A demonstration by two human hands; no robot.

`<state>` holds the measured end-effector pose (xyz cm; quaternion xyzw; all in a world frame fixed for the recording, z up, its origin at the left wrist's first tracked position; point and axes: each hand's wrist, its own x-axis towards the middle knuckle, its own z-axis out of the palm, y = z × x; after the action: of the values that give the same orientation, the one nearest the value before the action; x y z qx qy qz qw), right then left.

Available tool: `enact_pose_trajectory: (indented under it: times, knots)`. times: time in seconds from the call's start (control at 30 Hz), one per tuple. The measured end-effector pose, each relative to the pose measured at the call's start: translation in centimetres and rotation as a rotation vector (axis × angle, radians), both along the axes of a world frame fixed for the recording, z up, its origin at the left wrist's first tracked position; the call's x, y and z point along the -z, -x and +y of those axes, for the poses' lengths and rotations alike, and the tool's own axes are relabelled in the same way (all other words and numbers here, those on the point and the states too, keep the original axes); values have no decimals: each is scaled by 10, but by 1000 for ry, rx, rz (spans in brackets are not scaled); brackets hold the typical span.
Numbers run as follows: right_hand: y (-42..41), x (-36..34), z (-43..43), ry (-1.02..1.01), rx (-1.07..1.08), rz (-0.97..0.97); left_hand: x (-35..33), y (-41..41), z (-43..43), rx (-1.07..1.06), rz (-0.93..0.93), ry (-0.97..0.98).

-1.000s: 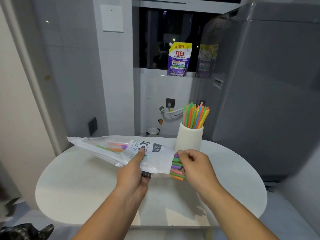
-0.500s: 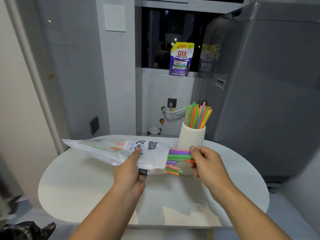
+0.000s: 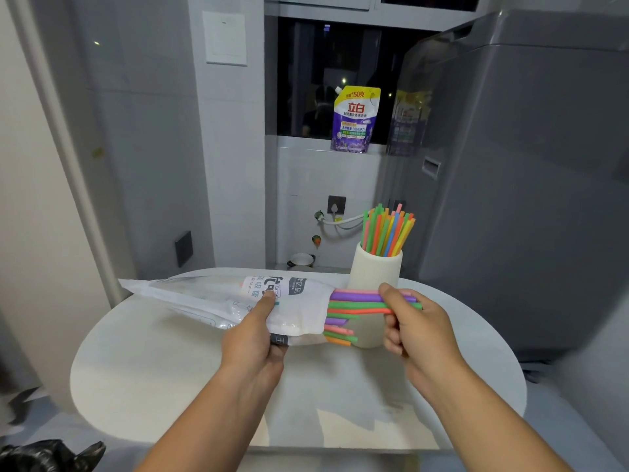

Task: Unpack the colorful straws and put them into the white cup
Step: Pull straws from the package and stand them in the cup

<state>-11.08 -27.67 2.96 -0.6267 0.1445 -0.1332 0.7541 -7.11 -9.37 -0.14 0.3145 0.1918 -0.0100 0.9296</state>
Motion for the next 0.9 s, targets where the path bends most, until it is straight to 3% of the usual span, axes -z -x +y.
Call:
enact_pose_trajectory:
  times: [0.2,0.3,0.67,0.9]
  knots:
    - [0,-2,12,-376,80,-1,1,6,-8,18,4,23]
    - [0,0,20,-418,67,-46,1,6,-9,13,4,44]
    - [-14,4,20,38,158,-67,-1,7,-14,44,35,151]
    - [-13,-6,16,138,269,-147,-2,3,-12,26,46,205]
